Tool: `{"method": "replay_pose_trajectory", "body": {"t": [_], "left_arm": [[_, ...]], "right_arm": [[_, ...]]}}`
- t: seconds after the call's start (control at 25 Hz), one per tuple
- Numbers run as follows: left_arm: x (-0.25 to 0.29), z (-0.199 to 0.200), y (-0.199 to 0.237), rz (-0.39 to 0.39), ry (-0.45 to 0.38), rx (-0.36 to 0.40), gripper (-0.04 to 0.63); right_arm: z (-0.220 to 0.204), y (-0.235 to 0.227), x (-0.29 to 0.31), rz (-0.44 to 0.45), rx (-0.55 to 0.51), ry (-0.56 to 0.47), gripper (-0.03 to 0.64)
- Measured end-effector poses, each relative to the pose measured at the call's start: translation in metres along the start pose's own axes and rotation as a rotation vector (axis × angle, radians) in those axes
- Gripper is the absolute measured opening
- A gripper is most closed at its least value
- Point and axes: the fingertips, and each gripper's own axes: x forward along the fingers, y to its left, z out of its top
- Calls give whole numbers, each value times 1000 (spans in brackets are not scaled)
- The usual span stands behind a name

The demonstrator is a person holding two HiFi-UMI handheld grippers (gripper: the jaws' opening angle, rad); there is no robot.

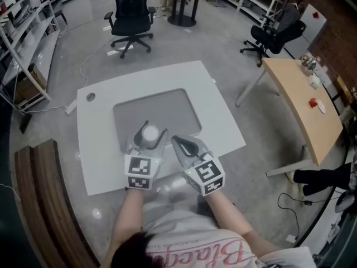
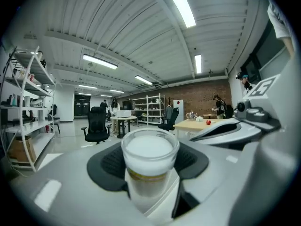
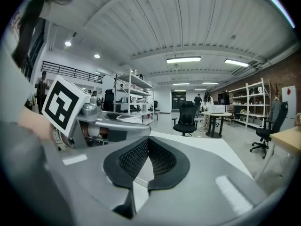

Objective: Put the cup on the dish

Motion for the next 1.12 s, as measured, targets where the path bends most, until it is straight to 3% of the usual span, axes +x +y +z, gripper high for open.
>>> {"method": "replay_pose_trajectory", "body": {"t": [0.28, 0.48, 0.64, 0.92, 1.12], "left_arm": [[50, -33, 18, 3, 25, 18, 256], [81, -64, 34, 27, 67, -61, 256], [96, -90, 42, 54, 92, -81, 256], [110, -99, 40, 52, 123, -100, 256], [115, -118, 47, 69, 194, -183, 256]], "right_arm": [[-16, -10, 21, 16, -5, 28, 2], [-31, -13, 31, 55, 6, 75, 2], [-40, -19, 34, 66, 17, 114, 2], [-52, -21, 39, 93, 14, 165, 2], [-52, -22, 41, 108, 13, 176, 2]]}}
